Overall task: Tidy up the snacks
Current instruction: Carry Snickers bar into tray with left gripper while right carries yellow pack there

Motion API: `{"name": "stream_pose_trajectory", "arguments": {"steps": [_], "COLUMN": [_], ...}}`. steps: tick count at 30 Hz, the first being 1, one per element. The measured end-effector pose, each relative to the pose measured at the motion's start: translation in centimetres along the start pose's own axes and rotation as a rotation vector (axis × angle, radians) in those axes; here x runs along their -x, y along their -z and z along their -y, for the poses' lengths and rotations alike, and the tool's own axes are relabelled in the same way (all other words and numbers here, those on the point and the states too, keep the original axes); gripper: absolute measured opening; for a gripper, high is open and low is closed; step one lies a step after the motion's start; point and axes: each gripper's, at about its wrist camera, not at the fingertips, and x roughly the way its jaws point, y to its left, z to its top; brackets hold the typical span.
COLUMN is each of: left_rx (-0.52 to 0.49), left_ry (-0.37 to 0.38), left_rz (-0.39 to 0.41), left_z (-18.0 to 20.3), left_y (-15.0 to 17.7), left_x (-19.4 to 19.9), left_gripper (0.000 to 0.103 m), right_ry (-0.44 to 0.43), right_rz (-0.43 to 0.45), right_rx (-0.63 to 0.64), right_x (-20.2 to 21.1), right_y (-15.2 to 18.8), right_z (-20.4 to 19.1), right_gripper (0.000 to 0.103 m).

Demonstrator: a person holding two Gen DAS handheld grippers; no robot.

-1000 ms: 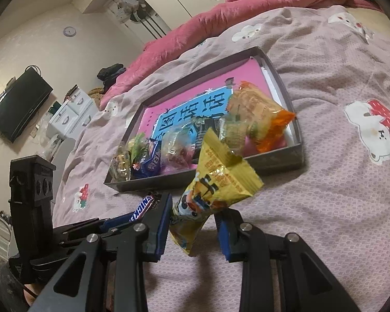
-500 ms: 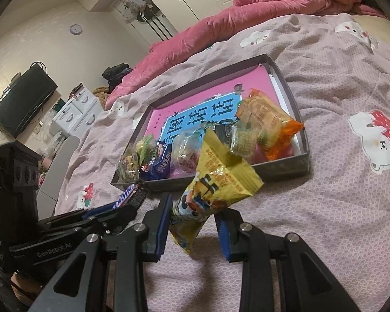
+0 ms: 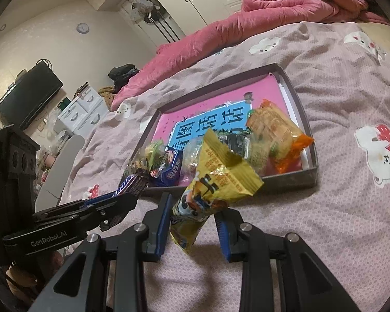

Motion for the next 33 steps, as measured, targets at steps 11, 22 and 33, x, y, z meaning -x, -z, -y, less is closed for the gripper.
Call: {"name": "stream_pose_trajectory", "arguments": {"steps": [11, 22, 33], "left_rx": [-0.008, 0.013, 0.007], "left_ry": [-0.001, -0.005, -0.011], "left_rz": [0.027, 0.058, 0.047], "left_z": [0.3, -0.4, -0.1], "left_y": [-1.3, -2.8, -4.5], "left_x": [0.4, 0.6, -2.1], "left_gripper": [0.029, 0.029, 0.029], "right_ry": [0.0, 0.024, 0.081], "right_rz": [0.026, 0.049, 0.072], "right_rx": [0.0, -0.004, 0.002], "right_x": [0.7, 1.4, 1.3], "right_y": [-1.1, -2.1, -4.2], "right_z": [-0.1, 0.2, 0.3], "right_gripper": [0.033, 0.033, 0.033]}}
